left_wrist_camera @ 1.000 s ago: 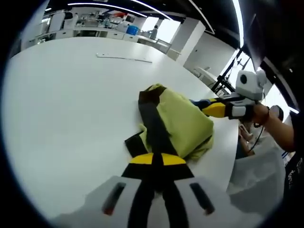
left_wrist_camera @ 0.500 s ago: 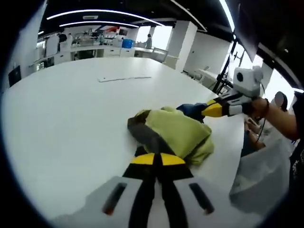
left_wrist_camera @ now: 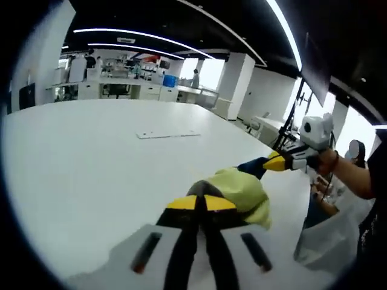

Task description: Fold the garment on the visible template until the final outline fits inside the template.

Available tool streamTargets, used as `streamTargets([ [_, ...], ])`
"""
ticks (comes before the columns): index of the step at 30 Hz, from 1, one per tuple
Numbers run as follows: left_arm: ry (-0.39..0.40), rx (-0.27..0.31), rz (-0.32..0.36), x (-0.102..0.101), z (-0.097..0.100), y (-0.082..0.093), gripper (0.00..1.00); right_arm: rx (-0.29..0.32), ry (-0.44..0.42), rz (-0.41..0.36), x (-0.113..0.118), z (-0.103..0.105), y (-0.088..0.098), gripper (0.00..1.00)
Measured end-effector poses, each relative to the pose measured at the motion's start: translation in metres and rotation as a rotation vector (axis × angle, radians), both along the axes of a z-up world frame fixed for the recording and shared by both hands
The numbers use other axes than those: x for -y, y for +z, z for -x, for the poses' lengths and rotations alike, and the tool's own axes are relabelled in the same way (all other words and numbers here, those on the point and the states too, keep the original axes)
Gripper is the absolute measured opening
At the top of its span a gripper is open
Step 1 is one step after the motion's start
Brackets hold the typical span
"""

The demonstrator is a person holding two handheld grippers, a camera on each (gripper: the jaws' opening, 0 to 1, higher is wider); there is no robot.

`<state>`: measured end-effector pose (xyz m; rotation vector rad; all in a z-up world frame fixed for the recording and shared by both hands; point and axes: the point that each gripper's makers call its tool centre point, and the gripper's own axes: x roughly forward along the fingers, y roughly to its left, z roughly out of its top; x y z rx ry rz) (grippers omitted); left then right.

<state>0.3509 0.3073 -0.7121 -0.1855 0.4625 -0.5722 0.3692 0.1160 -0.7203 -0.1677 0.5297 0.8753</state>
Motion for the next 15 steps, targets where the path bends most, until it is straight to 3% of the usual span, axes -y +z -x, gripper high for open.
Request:
streamTargets([
  [7,0.062,0.022,0.044,-0.017,-0.013,0.01,0.0,0.003,-0.061,0.008,0.018,-0.016,0.008,0.0],
  [15,0.109,0.105,0.092,-0.025,-0.04,0.03,0.0,0.048,-0.144,0.02,0.042,-0.046,0.025,0.0],
])
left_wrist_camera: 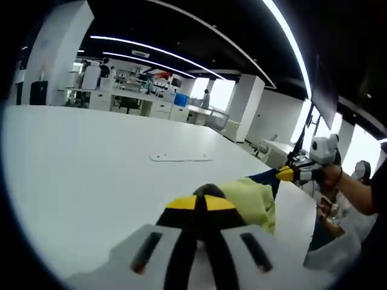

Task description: Fold the garment on the visible template until the final outline fits inside the template.

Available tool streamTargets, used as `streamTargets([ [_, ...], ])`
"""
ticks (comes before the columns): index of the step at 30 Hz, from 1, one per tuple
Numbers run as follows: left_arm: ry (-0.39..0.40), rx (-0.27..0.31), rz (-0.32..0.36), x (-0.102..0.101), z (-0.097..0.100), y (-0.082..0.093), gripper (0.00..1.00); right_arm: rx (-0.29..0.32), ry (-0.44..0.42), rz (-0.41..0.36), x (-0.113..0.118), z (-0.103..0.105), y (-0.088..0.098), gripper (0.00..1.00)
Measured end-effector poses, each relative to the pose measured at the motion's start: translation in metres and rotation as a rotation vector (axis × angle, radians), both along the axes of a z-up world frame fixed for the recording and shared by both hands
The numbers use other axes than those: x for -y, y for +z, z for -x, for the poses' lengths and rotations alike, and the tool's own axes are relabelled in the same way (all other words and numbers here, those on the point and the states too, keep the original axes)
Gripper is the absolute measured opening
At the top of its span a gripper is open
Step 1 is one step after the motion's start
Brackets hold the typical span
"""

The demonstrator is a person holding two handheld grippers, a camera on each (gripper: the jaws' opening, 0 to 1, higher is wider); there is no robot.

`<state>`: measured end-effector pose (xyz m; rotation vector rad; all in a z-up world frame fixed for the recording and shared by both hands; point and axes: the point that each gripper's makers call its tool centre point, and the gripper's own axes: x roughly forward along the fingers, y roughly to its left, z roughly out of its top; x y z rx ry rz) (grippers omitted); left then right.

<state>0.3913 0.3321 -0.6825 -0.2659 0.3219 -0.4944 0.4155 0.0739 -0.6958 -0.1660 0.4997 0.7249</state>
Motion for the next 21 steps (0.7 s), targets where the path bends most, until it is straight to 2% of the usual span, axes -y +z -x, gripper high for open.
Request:
streamTargets([
  [4,0.028,0.004,0.035,-0.006,-0.018,0.0,0.0,0.01,-0.02,0.009,0.006,-0.015,0.002,0.0],
  [7,0.037,0.006,0.033,-0.007,-0.029,-0.004,0.0,0.009,-0.044,0.018,0.012,-0.026,0.0,0.0],
  [13,0.089,0.028,0.042,-0.018,-0.059,-0.013,0.0,0.023,-0.105,0.012,0.025,-0.064,-0.003,0.0],
  [17,0.118,0.051,0.1,-0.024,-0.081,-0.015,0.0,0.038,-0.163,-0.027,0.031,-0.091,-0.004,0.0],
  [21,0.14,0.04,0.125,-0.026,-0.1,-0.023,0.0,0.04,-0.209,-0.078,0.034,-0.122,-0.011,0.0],
])
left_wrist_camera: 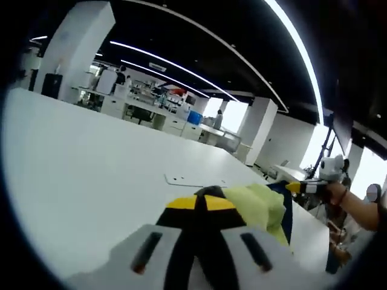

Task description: Fold the garment on the visible template until the final outline fits inside the template.

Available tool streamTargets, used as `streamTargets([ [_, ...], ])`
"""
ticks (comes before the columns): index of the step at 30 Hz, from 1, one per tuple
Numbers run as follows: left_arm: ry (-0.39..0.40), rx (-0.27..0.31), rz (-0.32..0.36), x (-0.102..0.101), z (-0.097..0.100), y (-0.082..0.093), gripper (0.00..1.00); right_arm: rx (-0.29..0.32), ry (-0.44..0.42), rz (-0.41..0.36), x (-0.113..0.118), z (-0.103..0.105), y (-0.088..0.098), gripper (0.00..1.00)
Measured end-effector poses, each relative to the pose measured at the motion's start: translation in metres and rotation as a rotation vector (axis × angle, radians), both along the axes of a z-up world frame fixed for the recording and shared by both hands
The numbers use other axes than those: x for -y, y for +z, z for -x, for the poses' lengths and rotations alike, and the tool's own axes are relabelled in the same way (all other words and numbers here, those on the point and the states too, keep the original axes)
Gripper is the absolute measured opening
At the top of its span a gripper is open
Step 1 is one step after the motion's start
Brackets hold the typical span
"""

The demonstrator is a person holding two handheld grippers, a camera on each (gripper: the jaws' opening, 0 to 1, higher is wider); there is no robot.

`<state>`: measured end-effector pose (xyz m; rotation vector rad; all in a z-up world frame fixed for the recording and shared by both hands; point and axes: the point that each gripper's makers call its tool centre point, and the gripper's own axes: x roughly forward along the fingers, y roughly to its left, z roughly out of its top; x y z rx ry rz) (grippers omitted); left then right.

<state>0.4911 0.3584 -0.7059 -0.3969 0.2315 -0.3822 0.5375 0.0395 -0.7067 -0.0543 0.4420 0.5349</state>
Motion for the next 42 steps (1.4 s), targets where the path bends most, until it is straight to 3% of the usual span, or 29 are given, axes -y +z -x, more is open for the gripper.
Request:
streamTargets([
  [5,0.015,-0.019,-0.007,0.0,-0.023,-0.019,0.0,0.0,-0.044,-0.01,0.003,-0.025,-0.015,0.0],
  [9,0.018,-0.121,0.003,0.001,-0.028,-0.049,0.0,-0.085,-0.084,-0.035,0.01,-0.032,-0.041,0.0],
  [10,0.004,-0.13,-0.013,0.003,-0.028,-0.057,0.0,-0.12,-0.087,-0.033,0.009,-0.026,-0.05,0.0],
  [12,-0.011,-0.156,-0.027,0.005,-0.026,-0.067,0.0,-0.132,-0.089,-0.019,0.011,-0.033,-0.061,0.0],
  [16,-0.031,-0.207,-0.015,0.007,-0.023,-0.08,0.0,-0.187,-0.09,0.005,0.014,-0.021,-0.081,0.0],
  [17,-0.035,-0.218,-0.013,0.008,-0.022,-0.082,0.0,-0.233,-0.096,0.005,0.016,-0.018,-0.09,0.0],
  [23,-0.064,-0.331,-0.041,0.011,-0.011,-0.107,0.0,-0.307,-0.115,0.016,0.019,-0.011,-0.112,0.0],
  [26,-0.069,-0.379,-0.018,0.013,-0.004,-0.111,0.0,-0.371,-0.129,0.023,0.022,-0.002,-0.125,0.0],
  [30,-0.089,-0.409,-0.063,0.016,0.007,-0.116,0.0,-0.38,-0.11,0.043,0.022,0.01,-0.128,0.0],
  [31,-0.085,-0.434,-0.082,0.015,0.011,-0.12,0.0,-0.386,-0.108,0.055,0.022,0.009,-0.132,0.0],
  [32,-0.076,-0.453,-0.127,0.009,0.013,-0.125,0.0,-0.415,-0.134,0.163,0.038,0.013,-0.141,0.0],
  [33,-0.083,-0.455,-0.144,0.008,0.015,-0.126,0.0,-0.394,-0.124,0.174,0.04,0.01,-0.142,0.0],
  [35,-0.107,-0.423,-0.108,0.015,0.013,-0.121,0.0,-0.417,-0.141,0.044,0.034,0.009,-0.137,0.0],
  [38,-0.137,-0.391,-0.218,0.012,0.009,-0.122,0.0,-0.394,-0.113,0.086,0.038,0.006,-0.138,0.0],
  [42,-0.134,-0.401,-0.211,0.011,0.008,-0.122,0.02,-0.404,-0.088,0.083,0.032,0.011,-0.136,0.0],
])
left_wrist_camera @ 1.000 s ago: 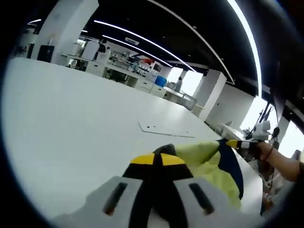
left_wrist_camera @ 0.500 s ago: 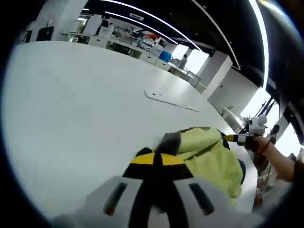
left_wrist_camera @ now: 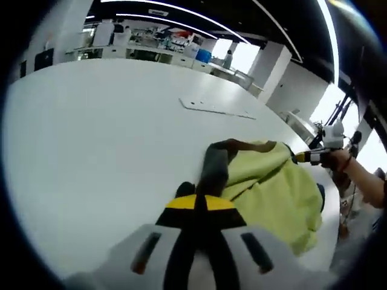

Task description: Fold the garment on the visible template until the final outline fits inside the template.

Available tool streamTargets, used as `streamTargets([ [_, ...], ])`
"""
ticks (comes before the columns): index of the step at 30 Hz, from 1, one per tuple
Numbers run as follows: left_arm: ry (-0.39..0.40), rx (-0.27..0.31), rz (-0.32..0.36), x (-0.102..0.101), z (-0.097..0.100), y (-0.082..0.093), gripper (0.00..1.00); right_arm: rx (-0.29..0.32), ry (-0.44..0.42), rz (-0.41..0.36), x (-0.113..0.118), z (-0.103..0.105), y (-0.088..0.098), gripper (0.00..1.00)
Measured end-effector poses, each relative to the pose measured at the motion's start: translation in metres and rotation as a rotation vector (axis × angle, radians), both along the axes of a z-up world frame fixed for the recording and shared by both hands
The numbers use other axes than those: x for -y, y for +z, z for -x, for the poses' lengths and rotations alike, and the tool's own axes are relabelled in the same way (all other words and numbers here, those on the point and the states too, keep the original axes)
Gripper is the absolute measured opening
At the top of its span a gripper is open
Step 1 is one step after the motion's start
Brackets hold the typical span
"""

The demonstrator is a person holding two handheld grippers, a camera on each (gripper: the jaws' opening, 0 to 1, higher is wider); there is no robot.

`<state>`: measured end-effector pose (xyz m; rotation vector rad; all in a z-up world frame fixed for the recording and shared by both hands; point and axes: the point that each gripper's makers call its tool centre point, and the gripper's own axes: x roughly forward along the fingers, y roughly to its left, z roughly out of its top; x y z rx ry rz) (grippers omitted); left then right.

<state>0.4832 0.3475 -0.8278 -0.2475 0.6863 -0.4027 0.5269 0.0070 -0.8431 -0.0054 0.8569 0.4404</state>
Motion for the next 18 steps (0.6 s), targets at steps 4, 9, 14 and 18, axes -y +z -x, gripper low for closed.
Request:
streamTargets([
  [4,-0.031,0.083,-0.09,-0.008,-0.006,0.014,0.18,-0.002,0.024,-0.008,0.0,0.001,0.012,0.0],
  [9,-0.049,0.155,-0.113,-0.01,-0.011,0.039,0.32,0.047,0.05,-0.051,-0.009,0.002,0.042,0.18],
  [14,-0.001,0.205,-0.049,-0.002,-0.031,0.054,0.34,0.12,0.033,-0.128,-0.024,-0.028,0.068,0.21],
  [18,0.047,0.2,-0.015,0.001,-0.05,0.05,0.31,0.079,0.054,-0.088,-0.036,-0.033,0.056,0.22],
])
